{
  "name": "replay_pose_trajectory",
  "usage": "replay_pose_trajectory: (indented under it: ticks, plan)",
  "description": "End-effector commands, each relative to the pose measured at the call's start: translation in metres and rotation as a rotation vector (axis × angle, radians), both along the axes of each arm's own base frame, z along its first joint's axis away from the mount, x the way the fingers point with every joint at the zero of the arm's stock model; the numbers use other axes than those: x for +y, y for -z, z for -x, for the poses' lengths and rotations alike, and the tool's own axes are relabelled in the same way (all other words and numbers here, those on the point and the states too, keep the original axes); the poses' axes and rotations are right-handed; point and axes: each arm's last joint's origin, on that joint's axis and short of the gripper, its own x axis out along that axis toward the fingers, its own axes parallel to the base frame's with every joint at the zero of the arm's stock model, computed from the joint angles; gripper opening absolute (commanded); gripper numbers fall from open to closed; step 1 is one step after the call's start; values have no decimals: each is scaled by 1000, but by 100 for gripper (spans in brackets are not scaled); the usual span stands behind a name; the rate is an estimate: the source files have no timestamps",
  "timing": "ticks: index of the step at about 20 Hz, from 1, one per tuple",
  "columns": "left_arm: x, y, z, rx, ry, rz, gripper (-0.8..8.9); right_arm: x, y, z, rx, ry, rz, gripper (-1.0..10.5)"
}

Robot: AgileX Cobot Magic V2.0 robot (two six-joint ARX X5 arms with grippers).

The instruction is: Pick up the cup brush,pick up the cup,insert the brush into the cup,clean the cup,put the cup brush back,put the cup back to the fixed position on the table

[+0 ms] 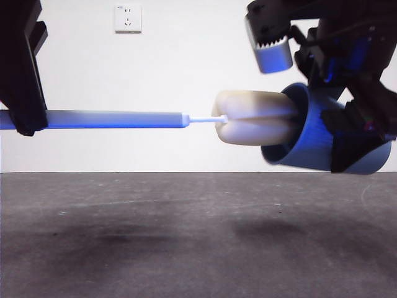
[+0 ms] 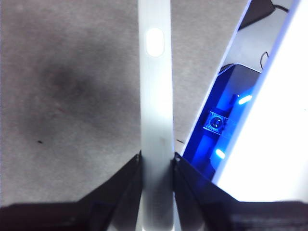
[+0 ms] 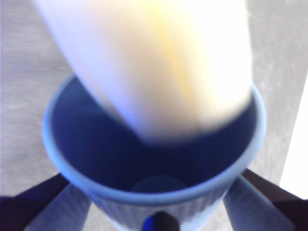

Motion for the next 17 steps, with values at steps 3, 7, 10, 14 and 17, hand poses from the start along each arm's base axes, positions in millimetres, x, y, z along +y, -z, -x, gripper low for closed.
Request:
replay_pose_trajectory:
  ticks: [3, 7, 10, 14, 17]
  plan:
    - [-3, 1, 4, 22, -7, 1, -9, 13, 9, 4, 12, -57, 29, -17]
    - [-10, 3, 8, 34, 6, 8, -9, 25, 15, 11, 14, -114, 36, -17]
    - [-21, 9, 7, 46, 7, 17, -9, 34, 18, 17, 13, -151, 35, -17]
    - [-37, 14, 4, 42, -18, 66, -9, 40, 22, 24, 20, -183, 43, -17]
    - [-38, 14, 4, 42, -31, 73, -9, 41, 22, 25, 19, -168, 29, -17]
